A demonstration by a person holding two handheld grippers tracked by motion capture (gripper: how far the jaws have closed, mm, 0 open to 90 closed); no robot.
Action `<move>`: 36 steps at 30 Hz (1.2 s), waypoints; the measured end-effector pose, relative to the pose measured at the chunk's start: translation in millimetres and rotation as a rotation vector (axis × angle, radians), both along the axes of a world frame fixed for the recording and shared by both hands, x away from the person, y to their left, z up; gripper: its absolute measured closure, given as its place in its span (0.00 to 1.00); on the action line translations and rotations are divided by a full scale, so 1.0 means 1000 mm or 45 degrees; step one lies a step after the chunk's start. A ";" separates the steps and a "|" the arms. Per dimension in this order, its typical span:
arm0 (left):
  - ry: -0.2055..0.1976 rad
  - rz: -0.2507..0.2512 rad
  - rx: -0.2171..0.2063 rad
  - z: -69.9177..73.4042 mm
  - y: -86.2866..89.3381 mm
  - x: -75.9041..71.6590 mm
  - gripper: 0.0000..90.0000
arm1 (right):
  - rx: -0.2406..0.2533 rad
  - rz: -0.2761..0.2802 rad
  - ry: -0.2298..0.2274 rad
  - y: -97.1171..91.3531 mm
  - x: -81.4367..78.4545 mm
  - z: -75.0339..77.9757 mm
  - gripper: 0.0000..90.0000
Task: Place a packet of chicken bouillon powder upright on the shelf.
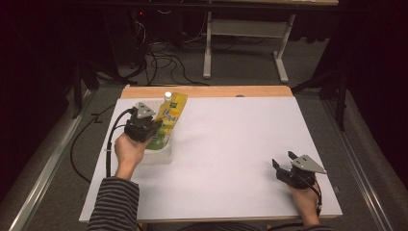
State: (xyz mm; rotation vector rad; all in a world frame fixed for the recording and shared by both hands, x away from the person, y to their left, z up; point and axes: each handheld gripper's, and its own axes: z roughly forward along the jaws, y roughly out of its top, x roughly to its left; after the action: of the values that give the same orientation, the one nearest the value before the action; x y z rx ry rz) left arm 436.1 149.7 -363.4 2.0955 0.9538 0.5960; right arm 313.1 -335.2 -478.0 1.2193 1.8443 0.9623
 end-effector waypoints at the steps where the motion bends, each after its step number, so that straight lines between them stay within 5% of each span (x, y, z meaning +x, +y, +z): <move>1: 0.001 -0.008 -0.003 -0.002 0.002 -0.001 0.97 | -0.001 0.002 -0.001 0.000 0.000 0.000 0.36; 7: 0.046 -0.013 0.027 -0.003 0.007 -0.002 0.97 | -0.009 0.002 0.008 0.001 0.001 0.000 0.36; 11: 0.171 -0.016 0.048 0.004 0.012 0.000 0.96 | -0.010 0.004 0.010 0.001 0.001 0.000 0.36; 18: 0.247 0.013 0.096 0.008 0.017 0.000 0.96 | -0.010 0.004 0.009 0.001 0.001 0.000 0.36; 22: 0.213 0.012 0.102 0.007 0.015 -0.002 0.98 | -0.009 0.002 0.011 0.001 0.001 0.000 0.36; 29: 0.072 -0.004 0.086 0.001 0.008 -0.007 0.98 | -0.011 0.001 0.006 0.001 0.001 0.000 0.36; 32: -0.005 0.019 0.007 -0.005 0.012 -0.009 0.98 | -0.010 0.000 0.007 0.001 0.001 0.000 0.36; 36: -0.014 0.023 -0.020 -0.010 0.014 -0.008 0.98 | -0.008 -0.001 0.008 0.001 0.001 0.000 0.36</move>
State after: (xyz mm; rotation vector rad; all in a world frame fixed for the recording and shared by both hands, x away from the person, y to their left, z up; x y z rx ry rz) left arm 427.7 163.8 -373.3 2.0697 0.9695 0.6068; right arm 313.6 -334.3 -478.2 1.2206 1.8505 0.9530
